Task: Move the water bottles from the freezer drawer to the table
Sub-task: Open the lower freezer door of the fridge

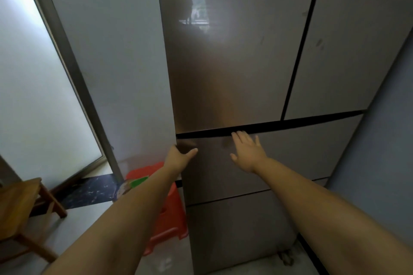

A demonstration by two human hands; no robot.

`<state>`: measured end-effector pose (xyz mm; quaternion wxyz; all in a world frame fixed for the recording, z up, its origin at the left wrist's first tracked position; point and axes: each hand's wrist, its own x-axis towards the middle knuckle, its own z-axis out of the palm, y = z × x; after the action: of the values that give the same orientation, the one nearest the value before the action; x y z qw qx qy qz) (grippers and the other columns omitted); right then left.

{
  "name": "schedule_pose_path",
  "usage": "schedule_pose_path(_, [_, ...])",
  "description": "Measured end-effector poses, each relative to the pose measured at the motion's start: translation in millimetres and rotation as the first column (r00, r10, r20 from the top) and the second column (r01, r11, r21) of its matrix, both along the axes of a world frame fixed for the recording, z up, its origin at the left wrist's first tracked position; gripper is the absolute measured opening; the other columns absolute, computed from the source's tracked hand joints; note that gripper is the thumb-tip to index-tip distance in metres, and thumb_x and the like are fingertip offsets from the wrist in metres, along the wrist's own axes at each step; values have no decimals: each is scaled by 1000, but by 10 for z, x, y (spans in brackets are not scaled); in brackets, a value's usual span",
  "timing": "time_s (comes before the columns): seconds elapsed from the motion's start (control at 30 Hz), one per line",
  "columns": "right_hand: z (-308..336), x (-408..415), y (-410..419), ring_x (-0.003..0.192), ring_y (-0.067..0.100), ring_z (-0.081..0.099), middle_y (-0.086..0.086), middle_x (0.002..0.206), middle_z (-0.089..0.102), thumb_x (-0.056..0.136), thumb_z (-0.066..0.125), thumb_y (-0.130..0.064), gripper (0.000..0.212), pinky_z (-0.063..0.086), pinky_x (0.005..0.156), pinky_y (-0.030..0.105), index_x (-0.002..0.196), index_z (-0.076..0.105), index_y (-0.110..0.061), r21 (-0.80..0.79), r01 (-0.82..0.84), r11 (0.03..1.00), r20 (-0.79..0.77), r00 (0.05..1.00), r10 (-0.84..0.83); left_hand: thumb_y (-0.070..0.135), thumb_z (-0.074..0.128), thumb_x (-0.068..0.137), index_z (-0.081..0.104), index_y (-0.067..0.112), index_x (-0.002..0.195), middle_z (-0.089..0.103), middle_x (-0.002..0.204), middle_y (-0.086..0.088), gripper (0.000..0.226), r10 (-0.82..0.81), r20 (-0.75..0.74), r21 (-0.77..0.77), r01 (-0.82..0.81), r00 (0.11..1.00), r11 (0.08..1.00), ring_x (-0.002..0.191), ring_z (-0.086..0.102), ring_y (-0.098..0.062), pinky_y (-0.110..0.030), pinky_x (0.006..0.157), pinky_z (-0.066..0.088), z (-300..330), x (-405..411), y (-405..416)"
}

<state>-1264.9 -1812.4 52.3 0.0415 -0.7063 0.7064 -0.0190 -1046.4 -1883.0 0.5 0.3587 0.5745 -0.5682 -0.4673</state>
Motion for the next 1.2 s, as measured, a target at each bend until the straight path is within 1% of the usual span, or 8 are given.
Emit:
schedule_pose_path(0.27, [3,-55,124,147,23,11,6,158,16,97,43,-30,64,7,120,48,151,15,-12,-99,-19,995,35,999,23,50,61,86,55,14,123,63,121,-7,52,5,182,-76,9,983,997,111,61,-27,-40,95,50,0,28,232])
schedule_pose_path(0.47, [-107,-289,841,143,23,21,7,152,28,98,41,-26,52,13,120,44,147,28,-12,-182,-47,982,157,985,76,59,59,82,50,19,110,63,104,1,49,106,279,-258,-31,954,966,94,62,-18,-38,82,54,-81,-126,1396])
schedule_pose_path(0.6, [-130,-448,1441,129,26,40,12,136,46,101,39,-22,37,31,107,35,132,47,-4,-311,29,950,348,934,85,52,60,86,45,22,104,56,94,7,37,-81,387,-253,191,918,949,87,58,-12,-26,74,50,0,-244,2260])
schedule_pose_path(0.77, [-60,-830,2213,107,26,52,11,109,56,101,40,-24,28,35,85,27,106,59,-5,-360,162,919,461,887,24,56,47,91,44,21,130,55,125,0,52,-256,837,-146,649,483,747,110,56,-14,-30,92,50,105,-173,2945])
schedule_pose_path(0.9, [160,-1100,2772,105,20,52,9,113,54,100,42,-27,28,37,86,27,111,59,-8,-424,330,843,552,832,-48,35,45,97,45,20,129,56,123,-1,35,-196,792,-285,634,578,719,108,57,-16,-26,87,47,330,-529,2961])
schedule_pose_path(1.0, [386,-1228,3009,116,24,51,13,130,50,98,41,-41,45,38,92,27,124,56,-7,-249,357,900,479,853,-206,21,47,95,34,18,144,46,139,-5,50,-225,791,-355,727,569,588,124,49,-22,-32,94,46,544,-1167,2903])
schedule_pose_path(1.1, [534,-1393,3312,141,31,30,18,156,21,94,41,-56,79,31,112,39,150,20,-5,95,360,928,225,900,-372,10,47,93,18,23,152,23,157,-2,67,-257,845,-344,845,468,408,141,27,-20,-32,109,34,742,-1940,2969])
schedule_pose_path(1.2, [529,-1720,3718,148,28,11,13,161,-7,94,46,-51,91,18,119,39,152,-10,-9,237,422,875,112,883,-456,21,48,93,6,24,153,4,162,-1,73,-227,946,-203,969,231,143,149,5,-19,-36,120,13,862,-2770,3054])
